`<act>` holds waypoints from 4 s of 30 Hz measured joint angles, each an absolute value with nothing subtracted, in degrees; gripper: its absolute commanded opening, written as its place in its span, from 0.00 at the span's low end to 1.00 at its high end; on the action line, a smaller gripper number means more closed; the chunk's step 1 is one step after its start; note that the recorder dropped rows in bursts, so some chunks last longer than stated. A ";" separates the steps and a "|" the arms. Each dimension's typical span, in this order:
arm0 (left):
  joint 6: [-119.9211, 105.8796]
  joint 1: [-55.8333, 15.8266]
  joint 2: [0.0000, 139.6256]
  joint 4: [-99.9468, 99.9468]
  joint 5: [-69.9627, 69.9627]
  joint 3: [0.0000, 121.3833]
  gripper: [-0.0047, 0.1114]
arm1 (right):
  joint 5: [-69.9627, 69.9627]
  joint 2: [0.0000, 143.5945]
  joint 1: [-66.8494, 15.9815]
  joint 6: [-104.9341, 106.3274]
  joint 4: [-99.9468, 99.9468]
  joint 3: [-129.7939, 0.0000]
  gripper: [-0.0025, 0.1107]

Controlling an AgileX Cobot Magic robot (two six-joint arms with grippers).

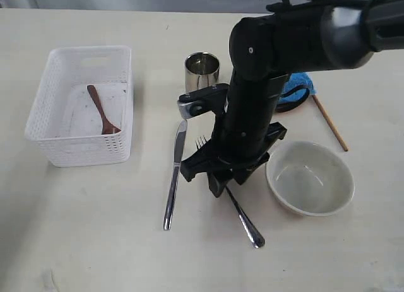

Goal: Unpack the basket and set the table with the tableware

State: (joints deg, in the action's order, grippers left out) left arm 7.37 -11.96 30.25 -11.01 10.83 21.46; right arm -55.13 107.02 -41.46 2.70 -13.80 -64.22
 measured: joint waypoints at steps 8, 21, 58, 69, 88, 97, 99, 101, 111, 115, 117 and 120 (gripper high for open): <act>7.13 -13.82 30.11 -11.01 20.17 15.47 0.04 | -52.43 109.85 -41.80 2.70 -13.51 -64.31 0.43; 7.13 -14.46 30.11 -11.01 23.12 15.47 0.04 | -49.53 112.49 -41.80 2.59 -12.49 -64.51 0.41; 6.70 -14.46 30.11 -11.01 21.77 15.47 0.04 | -41.35 115.60 -41.80 -24.51 -15.60 -70.23 0.02; 6.70 -14.46 30.11 -11.01 21.31 15.47 0.04 | -41.95 115.60 -41.82 -24.87 -18.40 -70.23 0.02; 6.70 -14.46 30.11 -11.01 20.99 15.47 0.04 | -43.94 115.60 -42.50 -24.41 -21.11 -70.23 0.02; 6.70 -14.46 30.11 -11.01 20.62 15.47 0.04 | -42.19 115.60 -43.56 -24.23 -20.93 -70.23 0.02; 6.70 -14.46 30.11 -11.01 20.62 15.47 0.04 | -42.19 115.60 -43.56 -24.23 -20.25 -70.23 0.02; 6.80 -14.46 30.11 -11.01 20.62 15.47 0.04 | -42.19 115.60 -43.56 -24.23 -19.90 -70.23 0.02; 6.92 -14.46 30.11 -11.01 20.62 15.47 0.04 | -43.12 115.60 -43.56 -28.65 -14.01 -70.23 0.02; 6.92 -14.46 30.11 -11.01 20.62 15.47 0.04 | -43.48 115.60 -43.56 -29.34 -13.80 -70.23 0.02; 6.92 -14.46 30.11 -11.01 20.62 15.47 0.04 | -43.58 115.60 -43.67 -29.57 -13.96 -70.23 0.02; 7.04 -14.46 30.11 -11.01 20.62 15.47 0.04 | -43.58 115.60 -43.67 -29.67 -13.96 -70.23 0.02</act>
State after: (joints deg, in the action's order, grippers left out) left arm 7.04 -14.46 30.11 -11.01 20.62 15.47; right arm -43.58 115.60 -43.67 -29.67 -13.96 -70.23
